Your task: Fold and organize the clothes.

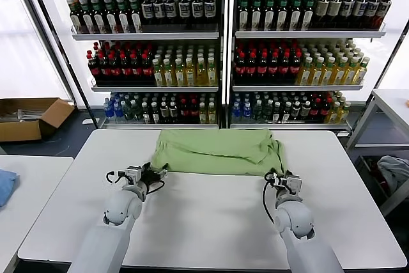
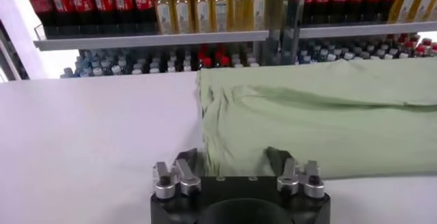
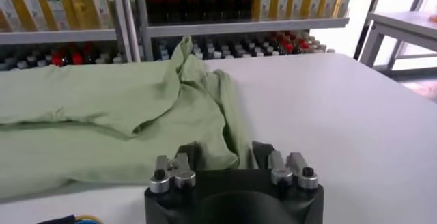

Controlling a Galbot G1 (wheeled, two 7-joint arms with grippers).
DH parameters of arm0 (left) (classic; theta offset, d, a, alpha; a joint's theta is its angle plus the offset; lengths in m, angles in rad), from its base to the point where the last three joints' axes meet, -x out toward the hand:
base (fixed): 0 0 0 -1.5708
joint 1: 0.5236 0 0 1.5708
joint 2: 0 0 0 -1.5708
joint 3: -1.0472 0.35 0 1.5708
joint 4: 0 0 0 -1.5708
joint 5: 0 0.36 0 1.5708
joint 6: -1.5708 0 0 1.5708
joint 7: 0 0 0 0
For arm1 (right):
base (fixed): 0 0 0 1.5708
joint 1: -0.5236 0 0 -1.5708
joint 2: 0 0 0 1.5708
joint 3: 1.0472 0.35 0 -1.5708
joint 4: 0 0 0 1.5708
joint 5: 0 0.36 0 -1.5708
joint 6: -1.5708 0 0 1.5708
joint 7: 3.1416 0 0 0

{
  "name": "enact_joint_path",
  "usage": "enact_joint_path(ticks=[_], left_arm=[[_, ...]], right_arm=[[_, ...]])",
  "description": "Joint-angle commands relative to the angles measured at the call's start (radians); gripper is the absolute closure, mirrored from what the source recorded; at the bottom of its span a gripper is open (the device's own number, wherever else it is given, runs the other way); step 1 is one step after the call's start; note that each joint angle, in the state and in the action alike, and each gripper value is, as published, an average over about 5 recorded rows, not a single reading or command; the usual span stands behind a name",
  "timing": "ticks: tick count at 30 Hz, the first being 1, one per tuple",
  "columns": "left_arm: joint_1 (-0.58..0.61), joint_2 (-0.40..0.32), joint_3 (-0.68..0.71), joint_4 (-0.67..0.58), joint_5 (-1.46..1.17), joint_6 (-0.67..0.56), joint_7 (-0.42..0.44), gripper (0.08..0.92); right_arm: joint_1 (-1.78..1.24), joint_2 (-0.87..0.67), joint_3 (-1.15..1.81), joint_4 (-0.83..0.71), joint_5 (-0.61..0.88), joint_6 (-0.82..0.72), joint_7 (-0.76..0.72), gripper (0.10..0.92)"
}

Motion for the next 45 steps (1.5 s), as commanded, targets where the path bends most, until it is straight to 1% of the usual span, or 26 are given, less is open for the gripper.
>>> enact_joint_path(ticks=[1,5,8,10,13,17,19,24,27,30,34,40,45], left_arm=[[0.005,0.004,0.004,0.017,0.005,0.004,0.003,0.458],[0.024,0.014,0.001,0.0,0.008,-0.003,0.01,0.571],[0.043,0.019,-0.003,-0.018,0.011,-0.013,0.013,0.658],[0.063,0.023,-0.004,-0.039,0.016,-0.02,0.014,0.718],[0.117,0.036,-0.007,-0.116,0.027,-0.028,0.011,0.805],[0.226,0.051,-0.025,-0.286,0.032,-0.031,-0.001,0.895],[0.285,0.056,-0.039,-0.368,0.032,-0.032,-0.005,0.91],[0.467,0.053,-0.075,-0.549,0.036,-0.041,-0.021,0.911],[0.586,0.059,-0.093,-0.657,0.045,-0.047,-0.026,0.911],[0.685,0.076,-0.11,-0.737,0.063,-0.054,-0.022,0.911],[0.74,0.083,-0.129,-0.746,0.079,-0.062,-0.016,0.911],[0.771,0.055,-0.132,-0.702,0.081,-0.071,-0.013,0.911],[0.799,0.043,-0.139,-0.705,0.097,-0.08,-0.016,0.911]], right_arm=[[-0.011,0.006,-0.004,-0.021,-0.003,-0.001,-0.003,0.671],[-0.032,0.013,-0.003,-0.012,-0.005,-0.001,-0.002,0.792],[-0.048,0.016,0.001,0.005,-0.005,-0.002,0.0,0.86],[-0.063,0.017,0.005,0.032,-0.007,-0.004,0.003,0.877],[-0.103,0.01,0.01,0.125,-0.028,-0.007,0.007,0.882],[-0.187,-0.009,0.016,0.304,-0.059,-0.016,0.009,0.882],[-0.231,-0.018,0.018,0.383,-0.067,-0.02,0.011,0.882],[-0.383,-0.025,0.028,0.542,-0.107,-0.019,0.028,0.882],[-0.489,-0.019,0.037,0.618,-0.141,-0.009,0.035,0.882],[-0.589,-0.015,0.044,0.668,-0.169,0.009,0.034,0.882],[-0.665,-0.011,0.059,0.671,-0.182,0.037,0.036,0.882],[-0.726,-0.005,0.046,0.633,-0.191,0.07,0.049,0.882],[-0.766,-0.006,0.037,0.635,-0.209,0.075,0.055,0.882]])
